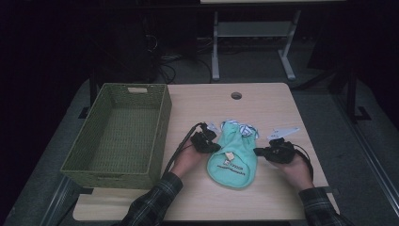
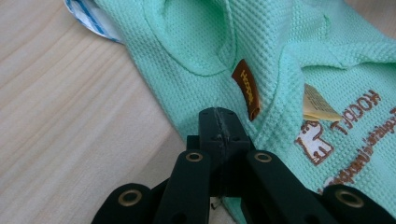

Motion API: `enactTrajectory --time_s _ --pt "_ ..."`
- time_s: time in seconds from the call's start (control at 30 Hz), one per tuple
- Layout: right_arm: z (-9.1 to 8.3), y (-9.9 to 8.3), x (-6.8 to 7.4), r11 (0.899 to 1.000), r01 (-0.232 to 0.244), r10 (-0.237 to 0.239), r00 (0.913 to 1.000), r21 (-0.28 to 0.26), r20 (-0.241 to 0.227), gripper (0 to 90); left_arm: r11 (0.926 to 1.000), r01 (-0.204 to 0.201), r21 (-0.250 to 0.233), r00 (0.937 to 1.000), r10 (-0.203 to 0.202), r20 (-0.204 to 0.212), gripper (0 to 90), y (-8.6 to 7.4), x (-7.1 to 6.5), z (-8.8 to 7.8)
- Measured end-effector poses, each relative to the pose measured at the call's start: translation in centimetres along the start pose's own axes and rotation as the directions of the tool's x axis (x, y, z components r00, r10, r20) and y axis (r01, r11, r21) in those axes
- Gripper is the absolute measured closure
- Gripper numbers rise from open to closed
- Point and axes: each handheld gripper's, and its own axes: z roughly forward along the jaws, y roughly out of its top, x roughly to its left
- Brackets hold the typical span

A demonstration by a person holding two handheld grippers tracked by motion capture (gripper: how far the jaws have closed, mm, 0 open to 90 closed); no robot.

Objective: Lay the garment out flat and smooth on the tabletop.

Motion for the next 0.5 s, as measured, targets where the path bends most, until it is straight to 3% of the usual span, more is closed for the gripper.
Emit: enactTrajectory --time_s 0.3,0.5 --pt "1.4 -0.9 1.0 0.999 0.015 -0.013 0.9995 0.052 -0.030 90.0 0.9999 -0.015 -0.001 0.9999 0.015 0.002 89.5 -0.3 -0.6 -0.1" --pt "1.2 -1.0 0.9 0.997 0.028 -0.028 0.9996 0.065 0.004 90.0 0.9996 -0.028 0.007 0.9994 0.028 -0.019 89.6 -0.5 -0.8 -0.3"
